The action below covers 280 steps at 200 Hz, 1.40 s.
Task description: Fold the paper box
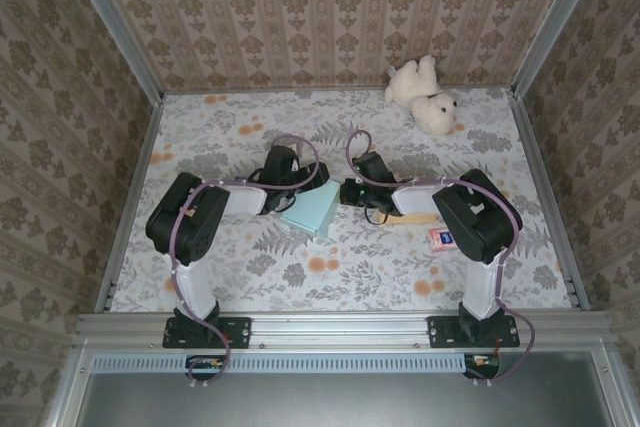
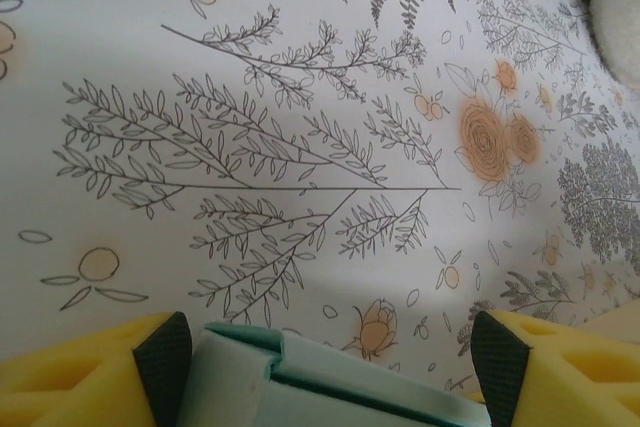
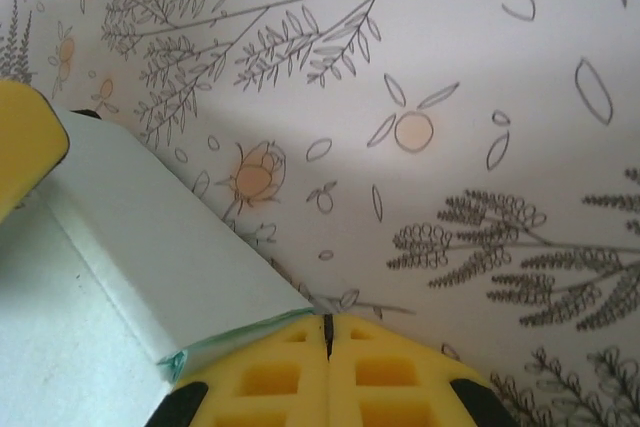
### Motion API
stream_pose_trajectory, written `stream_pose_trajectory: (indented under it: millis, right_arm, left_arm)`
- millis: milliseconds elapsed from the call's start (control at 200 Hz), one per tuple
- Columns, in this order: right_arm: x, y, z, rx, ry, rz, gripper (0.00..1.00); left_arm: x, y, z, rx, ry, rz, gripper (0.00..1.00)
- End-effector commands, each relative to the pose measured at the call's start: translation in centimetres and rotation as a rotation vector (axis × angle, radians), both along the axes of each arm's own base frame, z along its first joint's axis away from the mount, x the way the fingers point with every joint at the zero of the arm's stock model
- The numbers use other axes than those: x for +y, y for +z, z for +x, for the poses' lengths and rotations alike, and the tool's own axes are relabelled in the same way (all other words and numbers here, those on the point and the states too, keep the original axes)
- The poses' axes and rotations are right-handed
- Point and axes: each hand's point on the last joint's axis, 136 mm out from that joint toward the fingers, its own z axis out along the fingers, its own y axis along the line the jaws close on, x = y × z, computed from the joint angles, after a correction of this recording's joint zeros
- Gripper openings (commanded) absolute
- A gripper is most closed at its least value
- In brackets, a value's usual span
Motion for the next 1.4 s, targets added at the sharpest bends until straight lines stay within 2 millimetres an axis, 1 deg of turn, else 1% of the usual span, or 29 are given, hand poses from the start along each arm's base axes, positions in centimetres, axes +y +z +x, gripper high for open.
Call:
stream_pose_trajectory:
  millis: [0,85,195,320,410,540,605,730,800,930,1030,1140,1250,1395]
  right_arm:
    - [0.4,1.2,-1.4,-0.018,0.048,0.007,0.00]
    - [-0.3,1.5,-1.8,-0.023,0.039,-0.005,0.00]
    - [-1.2,1.7,-2.5,-0.024,0.031,-0.014,0.00]
    - [-1.8,2.1,-3.4,-0.024,0.029,-0.010,0.00]
    - [-2.0,2.5,-4.5,-0.016,0.031,0.006,0.00]
    - [-2.3,3.0,-6.6,-0.012,0.032,0.027,0.00]
    - [-2.0,3.1,-7.9,-0.008,0.051,0.028,0.00]
    - [-1.1,3.0,-10.3,-0.009,0.085,0.016,0.00]
    - [-0.2,2.6,-11.6,-0.007,0.111,0.012,0.00]
    - [1.8,1.9,-13.3,0.004,0.142,0.050,0.00]
    - [3.0,1.2,-13.8,0.018,0.161,0.062,0.00]
    - [3.9,0.8,-13.9,0.029,0.168,0.069,0.00]
    - [4.4,0.5,-13.6,0.036,0.170,0.071,0.00]
    - [4.6,0.6,-13.3,0.032,0.168,0.070,0.00]
  left_arm:
    - [0.5,-1.5,-2.2,0.115,-0.021,0.025,0.78]
    - [1.3,-1.5,-2.1,0.115,0.000,0.035,0.79]
    - [2.1,-1.1,-2.0,0.110,0.014,0.038,0.80]
    - [3.1,0.0,-2.3,0.086,0.037,0.048,0.80]
    - [3.9,0.8,-3.3,0.070,0.041,0.052,0.80]
    - [5.2,1.5,-5.4,0.051,0.046,0.053,0.81]
    - [5.8,1.6,-6.5,0.044,0.046,0.053,0.81]
    - [6.6,0.9,-8.6,0.054,0.034,0.057,0.82]
    - [6.9,0.5,-9.3,0.058,0.032,0.054,0.82]
    - [7.2,-0.2,-10.3,0.063,0.031,0.055,0.82]
    - [7.1,-0.4,-10.6,0.059,0.030,0.055,0.82]
    - [7.0,-0.5,-10.8,0.058,0.030,0.063,0.82]
    - [6.9,-0.4,-10.7,0.050,0.027,0.070,0.82]
    - [7.1,0.0,-10.2,0.036,0.028,0.101,0.82]
